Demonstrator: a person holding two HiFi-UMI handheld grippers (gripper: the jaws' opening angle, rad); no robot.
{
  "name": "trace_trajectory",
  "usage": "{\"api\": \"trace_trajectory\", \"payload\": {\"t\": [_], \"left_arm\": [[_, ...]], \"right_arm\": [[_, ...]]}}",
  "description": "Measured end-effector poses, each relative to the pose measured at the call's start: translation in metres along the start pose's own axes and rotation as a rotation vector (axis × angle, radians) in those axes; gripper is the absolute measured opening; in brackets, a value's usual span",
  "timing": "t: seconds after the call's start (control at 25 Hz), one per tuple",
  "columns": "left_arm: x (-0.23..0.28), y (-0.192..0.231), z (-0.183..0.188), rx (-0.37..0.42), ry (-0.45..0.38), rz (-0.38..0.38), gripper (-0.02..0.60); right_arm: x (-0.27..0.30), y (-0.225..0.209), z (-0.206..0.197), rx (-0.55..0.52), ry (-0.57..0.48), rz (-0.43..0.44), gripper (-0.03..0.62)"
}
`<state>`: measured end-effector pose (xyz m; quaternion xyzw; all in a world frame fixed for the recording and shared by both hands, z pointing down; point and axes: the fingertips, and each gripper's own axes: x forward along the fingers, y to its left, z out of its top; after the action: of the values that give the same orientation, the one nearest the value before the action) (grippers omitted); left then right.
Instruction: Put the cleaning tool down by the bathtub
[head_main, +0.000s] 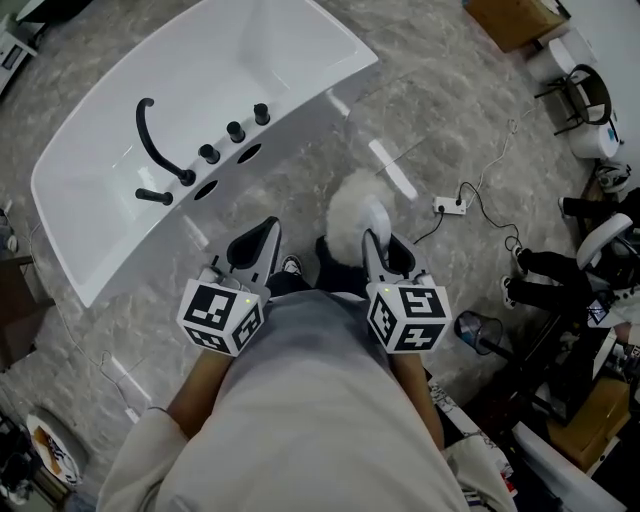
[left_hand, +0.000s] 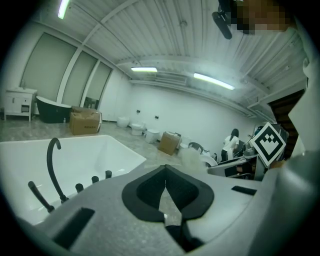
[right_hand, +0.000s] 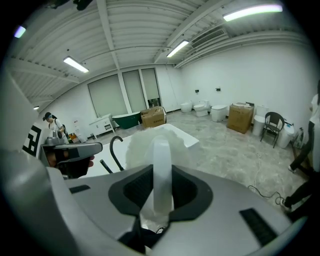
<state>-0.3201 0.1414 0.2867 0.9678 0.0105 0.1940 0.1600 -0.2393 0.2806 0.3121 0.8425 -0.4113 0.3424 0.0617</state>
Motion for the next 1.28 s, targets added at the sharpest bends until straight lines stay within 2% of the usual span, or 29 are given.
{"api": "trace_trajectory", "payload": {"t": [0.36, 0.64, 1.12, 1.28], "left_arm": [[0.049, 0.023, 0.016, -0.009, 0.004, 0.052, 0.005], [0.134, 0.026, 0.053, 0.015, 0.024, 0.074, 0.005], [0.281, 0.025, 0.113, -0.008, 0.071, 0.191, 0.005], [0.315, 0.019, 0.129, 0.003, 0.077, 0.236, 0.005]], "right_arm": [[0.047, -0.041, 0.035, 0.010, -0.025, 0.011, 0.086], [0.098, -0.113, 0.083, 0.037, -0.018, 0.022, 0.086], [0.196, -0.226, 0.170, -0.004, 0.047, 0.163, 0.086], [0.221, -0.261, 0.189, -0.014, 0.059, 0.211, 0.086]]}}
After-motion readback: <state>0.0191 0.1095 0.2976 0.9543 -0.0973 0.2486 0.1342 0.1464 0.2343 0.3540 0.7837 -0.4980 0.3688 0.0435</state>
